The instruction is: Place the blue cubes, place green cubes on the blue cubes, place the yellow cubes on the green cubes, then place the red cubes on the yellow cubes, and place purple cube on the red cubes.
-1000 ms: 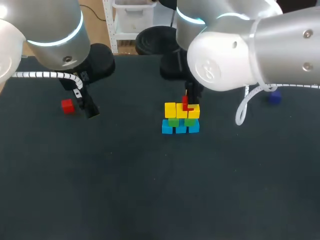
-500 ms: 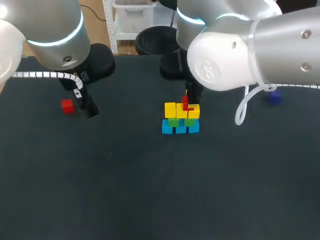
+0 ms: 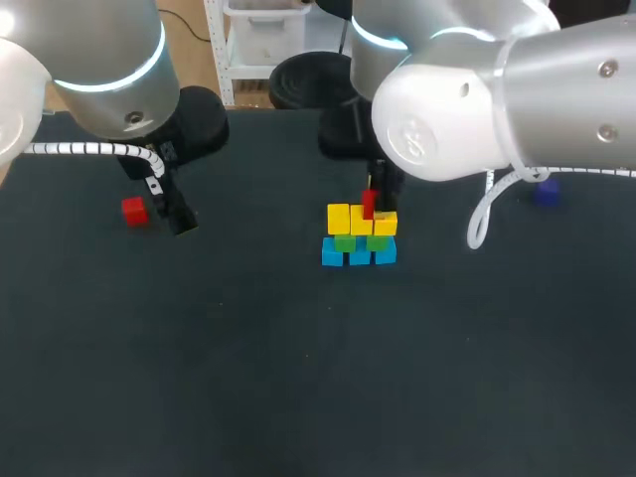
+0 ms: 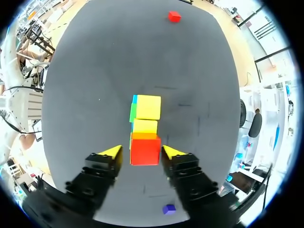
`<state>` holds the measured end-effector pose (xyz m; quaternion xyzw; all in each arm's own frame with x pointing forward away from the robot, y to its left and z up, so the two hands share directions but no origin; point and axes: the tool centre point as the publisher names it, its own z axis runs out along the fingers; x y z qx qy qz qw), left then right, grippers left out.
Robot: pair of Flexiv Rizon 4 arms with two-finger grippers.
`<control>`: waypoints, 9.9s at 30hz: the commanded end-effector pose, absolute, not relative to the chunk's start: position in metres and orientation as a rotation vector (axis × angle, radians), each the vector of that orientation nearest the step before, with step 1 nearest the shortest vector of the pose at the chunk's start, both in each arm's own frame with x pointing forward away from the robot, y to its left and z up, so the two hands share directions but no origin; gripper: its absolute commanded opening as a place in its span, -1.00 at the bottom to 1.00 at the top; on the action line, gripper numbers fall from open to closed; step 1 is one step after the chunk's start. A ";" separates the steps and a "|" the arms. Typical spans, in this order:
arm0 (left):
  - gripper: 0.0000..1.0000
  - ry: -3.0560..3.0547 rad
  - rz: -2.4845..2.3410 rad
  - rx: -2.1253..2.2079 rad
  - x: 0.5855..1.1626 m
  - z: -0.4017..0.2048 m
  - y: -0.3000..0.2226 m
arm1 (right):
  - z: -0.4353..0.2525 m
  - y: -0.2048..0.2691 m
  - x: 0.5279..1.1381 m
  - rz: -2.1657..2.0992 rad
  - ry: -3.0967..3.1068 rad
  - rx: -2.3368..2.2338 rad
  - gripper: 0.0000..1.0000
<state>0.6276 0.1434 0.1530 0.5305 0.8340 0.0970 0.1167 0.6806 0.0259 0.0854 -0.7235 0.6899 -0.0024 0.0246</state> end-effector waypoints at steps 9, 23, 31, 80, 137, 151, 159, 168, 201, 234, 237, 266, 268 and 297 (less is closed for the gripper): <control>1.00 2.440 0.280 1.556 0.628 0.153 0.144 | 0.093 0.024 0.684 -0.017 2.129 -2.210 1.00; 1.00 2.440 0.280 1.556 0.628 0.153 0.144 | 0.152 0.009 0.691 -0.056 2.077 -2.095 1.00; 1.00 2.440 0.280 1.556 0.628 0.153 0.144 | 0.177 -0.005 0.699 -0.126 2.018 -2.037 1.00; 1.00 2.532 0.307 1.522 0.644 0.160 0.174 | 0.215 -0.087 0.733 -0.447 1.901 -1.773 1.00; 1.00 2.585 0.051 1.712 0.736 0.026 0.239 | 0.215 -0.087 0.733 -0.447 1.901 -1.773 1.00; 1.00 2.572 -0.005 1.810 0.762 0.015 0.242 | 0.215 -0.087 0.733 -0.447 1.901 -1.773 1.00; 1.00 2.599 -0.018 1.825 0.763 0.010 0.250 | 0.215 -0.087 0.733 -0.447 1.901 -1.773 1.00; 1.00 2.634 -0.007 1.810 0.761 0.005 0.256 | 0.215 -0.087 0.733 -0.447 1.901 -1.773 1.00; -1.00 2.558 -0.027 1.912 0.739 0.025 0.203 | 0.215 -0.087 0.733 -0.447 1.901 -1.773 1.00; -1.00 2.279 0.085 2.070 0.702 0.147 0.067 | 0.215 -0.087 0.733 -0.447 1.901 -1.773 1.00; -1.00 2.260 0.082 2.072 0.696 0.150 0.055 | 0.215 -0.087 0.733 -0.447 1.901 -1.773 1.00; -1.00 2.143 0.039 2.129 0.668 0.148 -0.033 | 0.215 -0.087 0.733 -0.447 1.901 -1.773 1.00; -1.00 2.141 0.035 2.138 0.666 0.144 -0.038 | 0.215 -0.087 0.733 -0.447 1.901 -1.773 1.00; -1.00 2.105 0.059 2.343 0.681 0.107 -0.068 | 0.215 -0.087 0.733 -0.447 1.901 -1.773 1.00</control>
